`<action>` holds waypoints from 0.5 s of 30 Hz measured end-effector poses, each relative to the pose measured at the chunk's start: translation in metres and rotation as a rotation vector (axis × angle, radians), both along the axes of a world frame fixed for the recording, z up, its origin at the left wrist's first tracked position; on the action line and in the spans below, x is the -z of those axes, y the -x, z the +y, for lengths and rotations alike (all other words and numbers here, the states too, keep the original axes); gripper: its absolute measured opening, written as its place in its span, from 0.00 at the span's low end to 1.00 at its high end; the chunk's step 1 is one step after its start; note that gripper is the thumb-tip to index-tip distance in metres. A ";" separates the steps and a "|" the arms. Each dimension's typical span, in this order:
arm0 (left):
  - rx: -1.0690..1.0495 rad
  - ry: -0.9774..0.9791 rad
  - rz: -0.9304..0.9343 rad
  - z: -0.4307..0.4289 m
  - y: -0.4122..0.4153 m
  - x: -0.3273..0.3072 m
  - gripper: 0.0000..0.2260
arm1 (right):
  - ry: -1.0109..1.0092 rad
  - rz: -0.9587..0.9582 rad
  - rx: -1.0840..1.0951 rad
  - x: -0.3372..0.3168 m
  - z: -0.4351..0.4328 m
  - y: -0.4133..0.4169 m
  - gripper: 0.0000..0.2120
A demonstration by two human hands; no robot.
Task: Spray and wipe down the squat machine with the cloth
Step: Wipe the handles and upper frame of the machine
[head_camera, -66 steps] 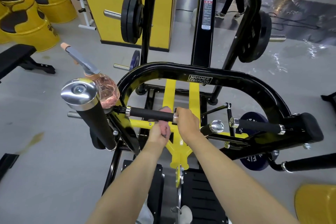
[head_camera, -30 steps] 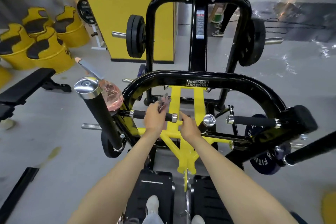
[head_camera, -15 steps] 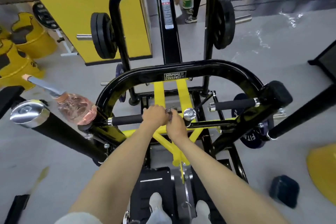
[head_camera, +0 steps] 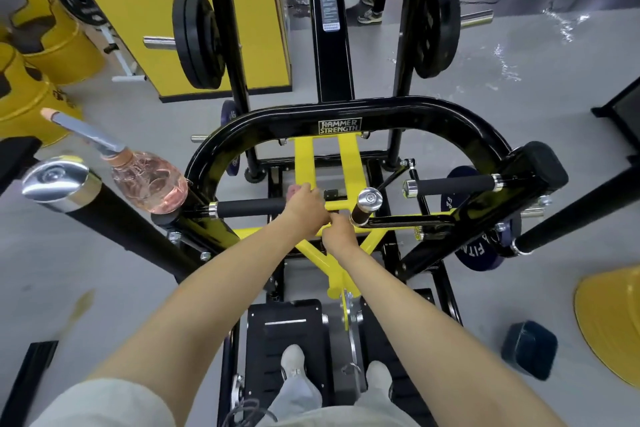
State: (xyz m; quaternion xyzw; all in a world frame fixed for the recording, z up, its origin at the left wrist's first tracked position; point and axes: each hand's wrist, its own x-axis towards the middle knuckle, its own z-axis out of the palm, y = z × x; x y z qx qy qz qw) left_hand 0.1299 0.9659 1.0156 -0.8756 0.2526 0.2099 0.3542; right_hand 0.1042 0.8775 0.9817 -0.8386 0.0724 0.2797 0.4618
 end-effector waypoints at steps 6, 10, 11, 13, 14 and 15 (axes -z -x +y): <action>0.084 0.040 -0.018 0.006 0.013 0.007 0.23 | 0.011 0.181 -0.019 0.011 0.003 0.003 0.15; 0.263 0.138 -0.001 0.032 0.021 0.008 0.11 | -0.013 0.243 -0.001 0.014 0.007 0.006 0.14; 0.322 0.159 -0.047 0.039 0.024 0.009 0.09 | -0.027 0.244 0.006 0.015 0.008 0.007 0.15; 0.353 0.193 -0.115 0.051 0.030 0.012 0.05 | -0.072 0.246 0.030 0.015 0.012 0.005 0.12; 0.329 0.239 -0.133 0.055 0.031 0.014 0.06 | -0.099 0.252 0.048 0.012 0.014 0.005 0.09; 0.301 0.302 -0.168 0.058 0.032 0.015 0.07 | -0.120 0.254 0.065 0.011 0.015 0.004 0.08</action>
